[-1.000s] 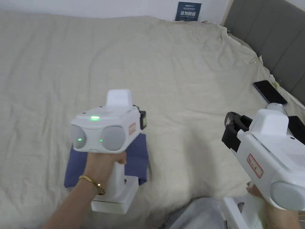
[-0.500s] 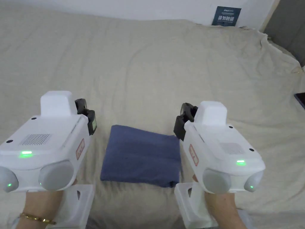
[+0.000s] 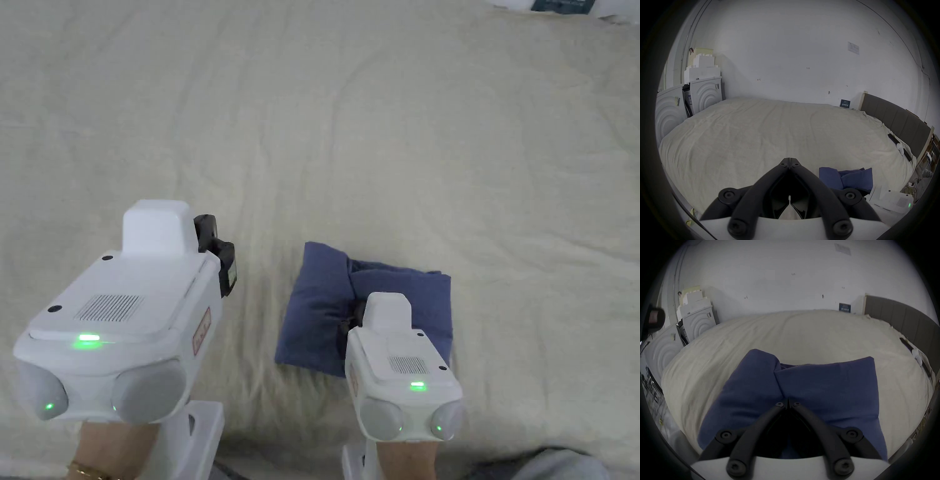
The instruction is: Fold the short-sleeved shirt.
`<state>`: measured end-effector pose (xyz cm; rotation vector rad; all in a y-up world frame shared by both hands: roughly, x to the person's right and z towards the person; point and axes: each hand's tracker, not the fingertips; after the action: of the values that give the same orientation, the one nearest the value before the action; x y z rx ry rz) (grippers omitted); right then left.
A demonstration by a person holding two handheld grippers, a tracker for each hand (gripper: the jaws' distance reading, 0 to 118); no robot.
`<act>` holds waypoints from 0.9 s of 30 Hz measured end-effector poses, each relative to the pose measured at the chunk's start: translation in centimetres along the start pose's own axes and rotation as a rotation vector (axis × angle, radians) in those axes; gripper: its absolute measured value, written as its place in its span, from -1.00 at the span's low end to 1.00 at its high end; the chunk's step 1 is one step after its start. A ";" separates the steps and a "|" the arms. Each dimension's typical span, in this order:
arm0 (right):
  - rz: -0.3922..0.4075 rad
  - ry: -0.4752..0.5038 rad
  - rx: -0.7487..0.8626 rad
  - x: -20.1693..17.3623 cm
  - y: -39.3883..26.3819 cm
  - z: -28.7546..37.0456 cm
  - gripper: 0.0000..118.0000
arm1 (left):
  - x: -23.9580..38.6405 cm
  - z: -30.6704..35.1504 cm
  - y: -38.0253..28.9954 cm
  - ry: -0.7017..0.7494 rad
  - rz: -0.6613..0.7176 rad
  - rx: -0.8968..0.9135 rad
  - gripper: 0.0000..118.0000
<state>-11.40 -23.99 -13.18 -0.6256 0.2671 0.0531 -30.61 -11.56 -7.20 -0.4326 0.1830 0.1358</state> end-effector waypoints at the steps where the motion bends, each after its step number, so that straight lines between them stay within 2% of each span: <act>1: -0.019 -0.001 -0.008 0.1 0.4 0.0 -1.00 | 0.0 0.0 0.0 -0.006 -0.003 -0.002 -1.00; 3: -0.066 0.019 -0.015 1.1 0.1 -0.4 -1.00 | 0.2 -0.4 0.0 -0.022 -0.008 -0.011 -1.00; 6: -0.061 0.022 -0.014 1.5 0.0 -0.5 -1.00 | -0.2 -1.3 0.5 -0.117 0.063 -0.048 -1.00; 10: -0.075 0.027 -0.026 1.9 0.1 -0.7 -1.00 | -2.4 -5.2 1.5 -0.439 0.291 -0.253 -1.00; 11: -0.078 0.030 -0.028 2.0 0.2 -0.7 -1.00 | -2.9 -6.6 1.4 -0.510 0.347 -0.319 -0.95; 12: -0.077 0.034 -0.030 2.1 0.2 -0.7 -1.00 | -3.3 -7.9 1.4 -0.561 0.383 -0.395 -0.86; 13: -0.072 0.039 -0.032 2.3 0.3 -0.7 -1.00 | -3.6 -9.6 1.2 -0.620 0.410 -0.485 -0.63; 14: -0.069 0.044 -0.034 2.1 0.5 -0.3 -1.00 | -3.8 -11.2 0.9 -0.655 0.411 -0.573 -0.35; 16: -0.082 0.051 -0.037 2.2 0.5 -0.3 -1.00 | -3.6 -13.4 0.0 -0.677 0.362 -0.688 0.41; 17: -0.086 0.053 -0.037 2.2 0.5 -0.2 -1.00 | -3.6 -14.6 -0.6 -0.680 0.332 -0.745 0.63; 18: -0.088 0.054 -0.037 2.3 0.4 -0.3 -1.00 | -3.5 -15.2 -1.0 -0.686 0.318 -0.777 0.72; 22: -0.083 0.064 -0.039 2.6 0.4 -0.5 -1.00 | -3.8 -18.1 -2.7 -0.748 0.376 -0.919 0.73; 25: -0.089 0.080 -0.046 3.0 0.6 -0.6 -1.00 | -4.3 -19.6 -3.3 -0.833 0.494 -0.900 0.75; 27: -0.101 0.086 -0.050 3.1 0.6 -0.7 -1.00 | -4.3 -20.3 -3.5 -0.841 0.525 -0.885 0.75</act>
<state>-8.65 -24.00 -14.88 -0.6911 0.3177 -0.0650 -37.17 -23.81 -23.04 -1.1582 -0.6312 0.9156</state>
